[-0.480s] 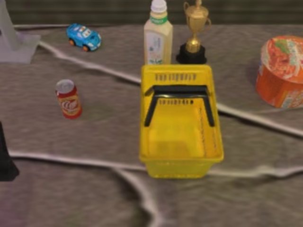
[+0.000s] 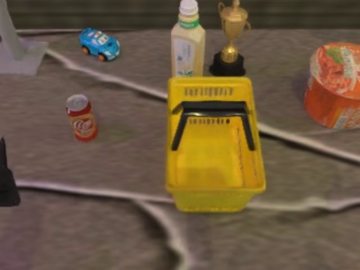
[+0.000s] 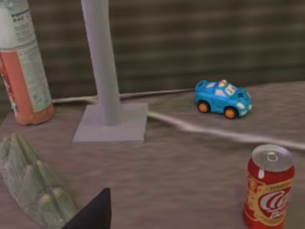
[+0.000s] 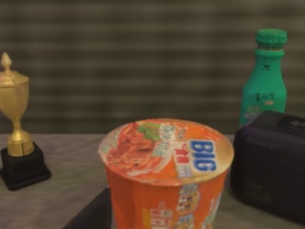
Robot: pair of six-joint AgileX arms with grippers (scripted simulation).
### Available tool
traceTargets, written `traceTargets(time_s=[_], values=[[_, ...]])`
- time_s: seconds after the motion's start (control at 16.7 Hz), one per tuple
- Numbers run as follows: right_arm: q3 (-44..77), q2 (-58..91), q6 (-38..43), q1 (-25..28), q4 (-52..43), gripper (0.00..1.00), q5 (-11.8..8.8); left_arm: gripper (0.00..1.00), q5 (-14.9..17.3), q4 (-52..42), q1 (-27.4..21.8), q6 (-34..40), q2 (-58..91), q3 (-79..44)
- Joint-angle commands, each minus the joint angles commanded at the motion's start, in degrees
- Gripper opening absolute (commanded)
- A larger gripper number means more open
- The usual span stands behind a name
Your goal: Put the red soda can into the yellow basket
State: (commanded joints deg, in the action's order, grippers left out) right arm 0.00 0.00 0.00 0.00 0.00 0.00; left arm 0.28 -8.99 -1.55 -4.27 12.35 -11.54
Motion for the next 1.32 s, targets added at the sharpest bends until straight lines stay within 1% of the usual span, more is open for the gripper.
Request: traceTargets(time_s=[0.24, 0.72, 0.9, 1.08, 1.32], values=[[0.0, 0.0, 0.0, 0.0, 0.0, 1.0, 0.0, 1.0, -0.1, -11.3, -1.5, -5.7, 19.6, -17.4], [0.0, 0.0, 0.0, 0.0, 0.0, 1.0, 0.0, 1.0, -0.2, -35.7, -5.4, -19.0, 72.3, -62.5], [0.0, 0.0, 0.0, 0.0, 0.0, 1.0, 0.0, 1.0, -0.1, -44.2, -6.8, -23.6, 90.2, -77.5], [0.0, 0.0, 0.0, 0.0, 0.0, 1.0, 0.0, 1.0, -0.1, -51.9, -8.0, -27.5, 104.5, -89.2], [0.0, 0.0, 0.0, 0.0, 0.0, 1.0, 0.0, 1.0, -0.1, -59.6, -9.1, -31.0, 116.7, -99.0]])
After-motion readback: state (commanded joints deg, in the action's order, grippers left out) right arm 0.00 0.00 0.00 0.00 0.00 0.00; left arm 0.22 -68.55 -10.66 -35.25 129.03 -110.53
